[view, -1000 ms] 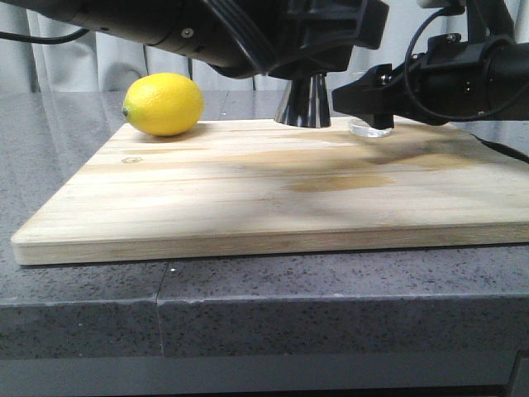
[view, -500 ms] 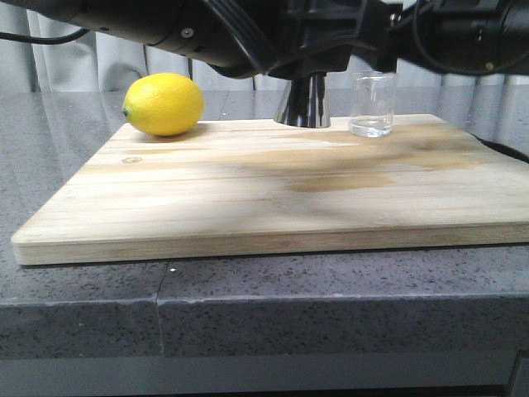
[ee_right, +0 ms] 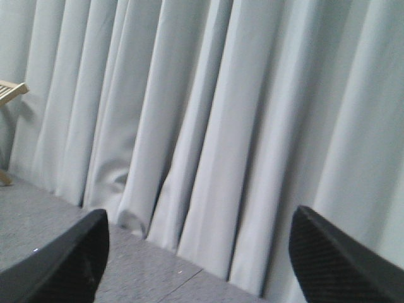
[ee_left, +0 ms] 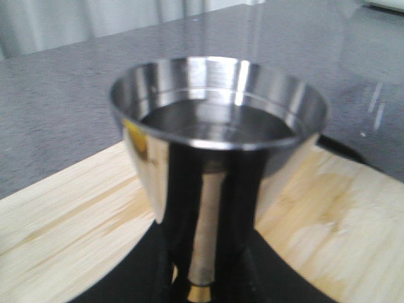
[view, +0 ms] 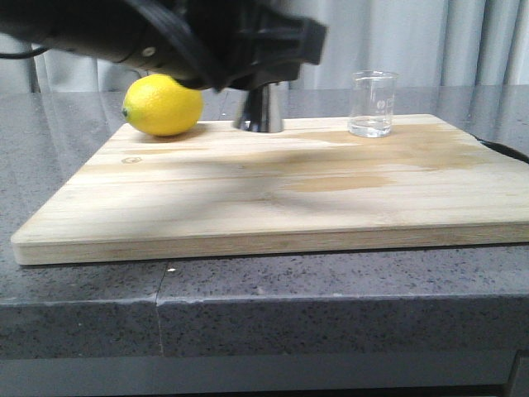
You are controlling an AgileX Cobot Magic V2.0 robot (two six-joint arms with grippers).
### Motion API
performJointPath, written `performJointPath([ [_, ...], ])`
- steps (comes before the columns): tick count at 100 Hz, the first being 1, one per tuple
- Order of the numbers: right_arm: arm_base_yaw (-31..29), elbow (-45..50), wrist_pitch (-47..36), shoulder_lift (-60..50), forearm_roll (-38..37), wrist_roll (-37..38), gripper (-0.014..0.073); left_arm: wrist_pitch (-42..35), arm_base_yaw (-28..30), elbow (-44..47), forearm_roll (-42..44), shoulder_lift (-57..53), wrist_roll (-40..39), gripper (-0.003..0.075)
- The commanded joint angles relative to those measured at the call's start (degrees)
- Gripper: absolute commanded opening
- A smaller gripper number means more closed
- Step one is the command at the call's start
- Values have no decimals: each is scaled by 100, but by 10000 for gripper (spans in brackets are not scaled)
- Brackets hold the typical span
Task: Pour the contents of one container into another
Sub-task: 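Carry the filled jigger with the left gripper beside the lemon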
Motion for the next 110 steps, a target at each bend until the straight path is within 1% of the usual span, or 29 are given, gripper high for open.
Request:
performJointPath([
  [1,-37,-154,226,-658,168,-52,532,-989,97,109,-19,-372,7,-19],
  [10,-37,-154,576,-1192,168,-52,532,-1443,190,430,-19,-477,7,-19],
  [25,-37,-154,990,-2009,168,-52,532,-1932,266,857,-19,-564,-4,-19],
  [33,-37,-154,1237,-2345,168,-52,532,-2168,274,1048,-19,-564,-4,-19],
  [52,-37,-154,1822,-3142,168,-52,532,-3026,274,1528,-126,-564,-4,-19],
  [62,-37,-154,1990,-3460,168,-52,532,-3150,274,1694,-288,-564,7,-19],
  [79,-37,-154,2184,-3858,168,-52,532,-3188,366,1867,-300,-564,7,-19],
  [94,-37,-154,2287,-4009,168,-52,531,-3176,511,1890,-300,-564,7,-19],
  [110,-37,-154,2411,-4046,168,-52,531,-3110,511,1890,-278,-564,7,-19],
])
